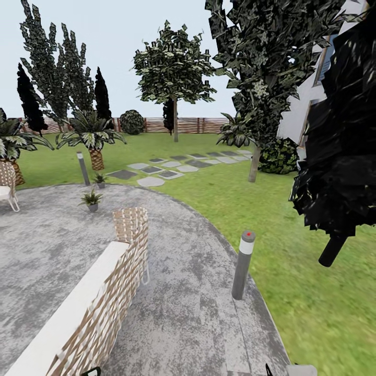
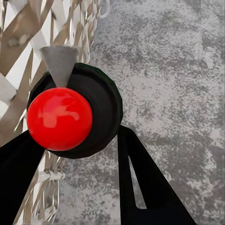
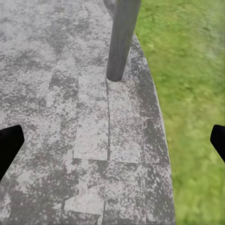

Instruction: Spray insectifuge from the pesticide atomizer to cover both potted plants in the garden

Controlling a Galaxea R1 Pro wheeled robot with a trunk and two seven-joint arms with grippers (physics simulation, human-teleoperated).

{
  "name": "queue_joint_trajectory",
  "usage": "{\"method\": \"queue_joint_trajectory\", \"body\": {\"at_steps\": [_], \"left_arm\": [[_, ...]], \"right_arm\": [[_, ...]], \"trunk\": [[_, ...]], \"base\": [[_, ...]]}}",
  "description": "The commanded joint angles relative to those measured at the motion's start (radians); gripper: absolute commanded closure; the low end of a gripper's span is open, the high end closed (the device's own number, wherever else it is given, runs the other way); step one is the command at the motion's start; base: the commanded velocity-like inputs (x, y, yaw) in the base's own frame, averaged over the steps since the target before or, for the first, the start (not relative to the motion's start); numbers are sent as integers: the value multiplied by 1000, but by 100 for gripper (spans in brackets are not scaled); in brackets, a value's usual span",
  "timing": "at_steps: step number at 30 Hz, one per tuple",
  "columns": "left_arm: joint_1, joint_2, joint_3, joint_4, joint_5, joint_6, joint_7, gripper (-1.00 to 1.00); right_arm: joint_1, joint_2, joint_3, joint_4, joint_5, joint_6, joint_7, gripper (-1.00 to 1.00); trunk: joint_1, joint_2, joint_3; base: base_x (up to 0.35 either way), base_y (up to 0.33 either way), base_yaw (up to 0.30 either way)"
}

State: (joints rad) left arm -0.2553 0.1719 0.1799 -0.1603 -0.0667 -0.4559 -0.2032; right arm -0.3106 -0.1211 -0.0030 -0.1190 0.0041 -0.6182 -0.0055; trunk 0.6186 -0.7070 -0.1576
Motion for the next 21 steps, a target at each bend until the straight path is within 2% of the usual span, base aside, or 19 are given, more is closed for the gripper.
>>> {"method": "queue_joint_trajectory", "body": {"at_steps": [1, 13, 16, 19, 21], "left_arm": [[-1, 0, 9, 1, -7, -3, -5, 100], [-20, -11, 3, -19, -11, 15, -16, 100], [-69, -12, 0, -29, -13, 33, -18, 100], [-132, -15, -2, -34, -16, 95, -20, 100], [-187, -24, -3, -41, -18, 171, -22, 100]], "right_arm": [[-1, 0, 0, 1, 1, -3, 0, -100], [-1, 2, 4, -6, 2, 0, 1, -100], [-2, 6, 4, -24, 1, 0, 2, -100], [-2, 18, 4, -82, 1, 2, 6, -100], [-3, 45, 4, -146, 2, 12, 8, -100]], "trunk": [[-4, 6, 2], [-50, 90, 39], [-61, 111, 49], [-73, 132, 58], [-80, 146, 64]], "base": [[0, 0, 0], [0, 0, 0], [0, 0, 0], [0, 0, 0], [0, 0, 0]]}}
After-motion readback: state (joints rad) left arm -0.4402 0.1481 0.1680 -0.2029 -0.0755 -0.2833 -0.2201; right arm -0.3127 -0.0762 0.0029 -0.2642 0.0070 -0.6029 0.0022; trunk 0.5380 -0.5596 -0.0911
